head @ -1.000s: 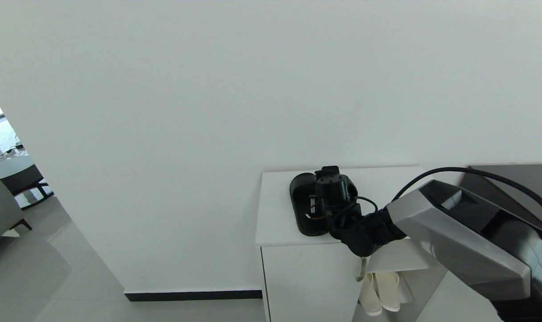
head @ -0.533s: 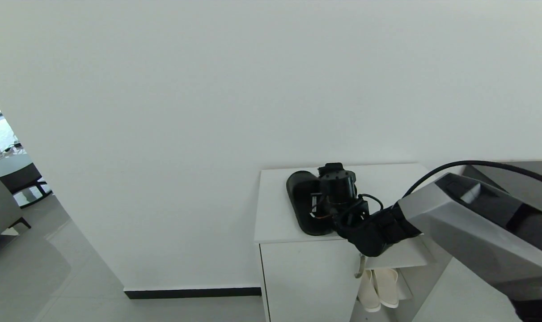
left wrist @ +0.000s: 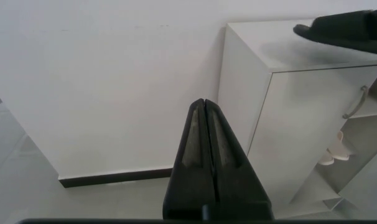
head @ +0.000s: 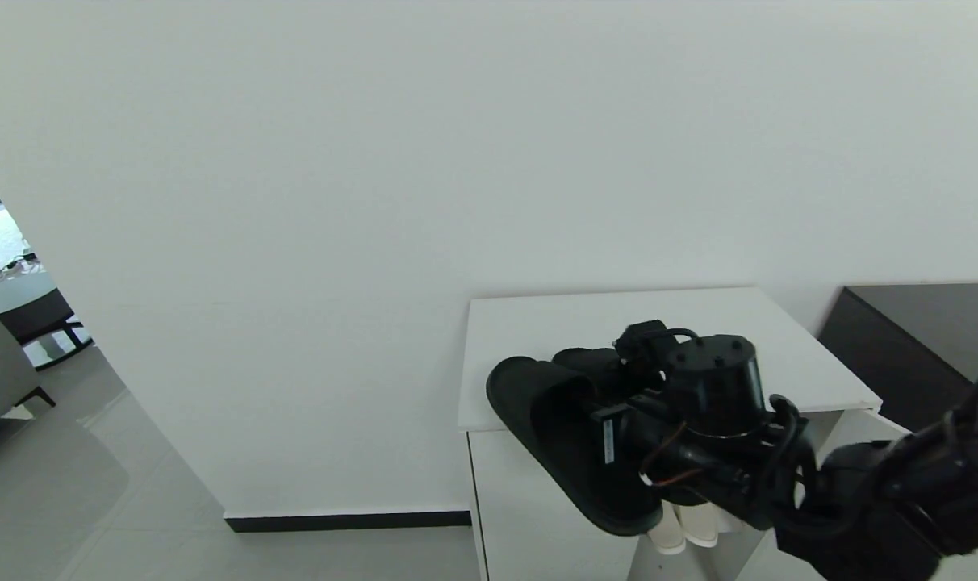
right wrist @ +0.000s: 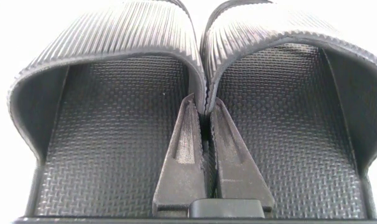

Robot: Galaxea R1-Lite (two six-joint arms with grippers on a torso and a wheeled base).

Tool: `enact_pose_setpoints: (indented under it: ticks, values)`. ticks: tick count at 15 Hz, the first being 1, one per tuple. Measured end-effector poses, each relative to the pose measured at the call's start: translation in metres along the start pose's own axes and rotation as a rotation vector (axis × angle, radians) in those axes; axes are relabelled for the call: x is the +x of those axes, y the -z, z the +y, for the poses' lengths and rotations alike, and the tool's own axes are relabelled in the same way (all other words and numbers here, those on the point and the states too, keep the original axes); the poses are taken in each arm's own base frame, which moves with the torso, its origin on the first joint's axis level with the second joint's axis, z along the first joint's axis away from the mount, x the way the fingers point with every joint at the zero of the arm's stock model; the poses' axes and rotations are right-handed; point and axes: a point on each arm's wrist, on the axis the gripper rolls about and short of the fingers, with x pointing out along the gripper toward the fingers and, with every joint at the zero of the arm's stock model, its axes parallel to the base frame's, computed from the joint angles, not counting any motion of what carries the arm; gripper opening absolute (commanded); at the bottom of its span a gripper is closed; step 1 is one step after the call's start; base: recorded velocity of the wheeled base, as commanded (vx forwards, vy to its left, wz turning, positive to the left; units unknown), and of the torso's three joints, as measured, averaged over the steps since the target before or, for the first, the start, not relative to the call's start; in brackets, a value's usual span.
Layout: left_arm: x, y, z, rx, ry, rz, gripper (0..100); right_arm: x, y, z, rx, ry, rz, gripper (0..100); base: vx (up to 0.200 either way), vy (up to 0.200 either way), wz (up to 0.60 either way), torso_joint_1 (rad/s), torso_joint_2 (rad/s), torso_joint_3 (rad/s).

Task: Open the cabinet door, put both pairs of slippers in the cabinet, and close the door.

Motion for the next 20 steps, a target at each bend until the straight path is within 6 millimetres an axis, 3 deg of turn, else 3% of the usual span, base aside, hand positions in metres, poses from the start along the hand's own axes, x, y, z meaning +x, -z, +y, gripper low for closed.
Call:
enact_pose_setpoints:
  ticks: [3,6,12,20]
  values:
    - [0.0,0.0,0.0,-0.001,0.0,0.0,0,-0.042,0.002,0.004,-0.007,-0.094,0.004,0,0.0,0.0,0.0,0.0,0.0,0.0]
    - [0.0,0.0,0.0,-0.002,0.0,0.0,0,-0.064,0.004,0.008,-0.015,-0.133,-0.01,0,-0.133,0.0,0.0,0.0,0.0,0.003]
    - [0.0,0.0,0.0,-0.003,0.0,0.0,0,-0.074,0.004,0.011,-0.019,-0.157,-0.016,0,-0.2,0.0,0.0,-0.001,0.0,0.004]
    - [0.0,0.0,0.0,-0.003,0.0,0.0,0,-0.087,0.016,0.011,-0.004,-0.271,-0.047,0,0.0,-0.025,0.0,0.0,0.0,0.001]
